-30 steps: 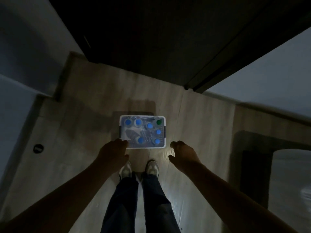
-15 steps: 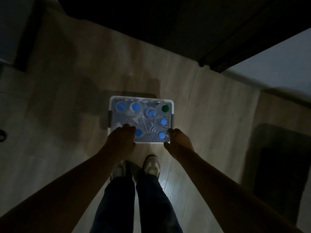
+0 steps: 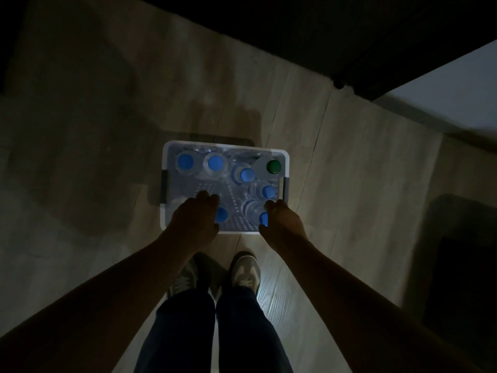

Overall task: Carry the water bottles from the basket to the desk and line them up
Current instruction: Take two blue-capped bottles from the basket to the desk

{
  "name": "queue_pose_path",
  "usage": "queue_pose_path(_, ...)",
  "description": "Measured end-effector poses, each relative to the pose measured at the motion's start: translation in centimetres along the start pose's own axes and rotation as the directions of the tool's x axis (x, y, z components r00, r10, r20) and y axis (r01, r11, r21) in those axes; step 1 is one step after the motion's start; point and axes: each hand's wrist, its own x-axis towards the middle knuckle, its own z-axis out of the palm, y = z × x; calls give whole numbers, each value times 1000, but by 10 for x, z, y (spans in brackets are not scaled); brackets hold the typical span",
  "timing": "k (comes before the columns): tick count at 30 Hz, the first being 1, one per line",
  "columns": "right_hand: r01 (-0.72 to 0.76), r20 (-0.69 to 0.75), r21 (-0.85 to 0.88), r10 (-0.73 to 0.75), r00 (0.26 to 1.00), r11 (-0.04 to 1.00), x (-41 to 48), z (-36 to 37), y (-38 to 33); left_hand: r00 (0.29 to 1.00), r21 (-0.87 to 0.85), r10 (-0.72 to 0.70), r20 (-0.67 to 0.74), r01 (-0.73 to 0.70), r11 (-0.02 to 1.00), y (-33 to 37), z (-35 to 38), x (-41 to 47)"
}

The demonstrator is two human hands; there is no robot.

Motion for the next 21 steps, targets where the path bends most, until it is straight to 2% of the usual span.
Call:
queue_pose_path(10, 17, -21, 16, -16, 1000, 1000, 12, 17, 10, 996, 0, -20, 89, 20, 1000, 5, 11, 23)
queue_pose_path(18, 71, -58, 52, -68, 996, 996, 7, 20, 17, 1000, -95, 0, 22, 2, 995, 6, 22, 23)
queue_pose_path(21, 28, -53, 112, -22, 998, 993, 2, 18, 18, 999, -114, -35, 18, 37, 993, 4, 19, 17)
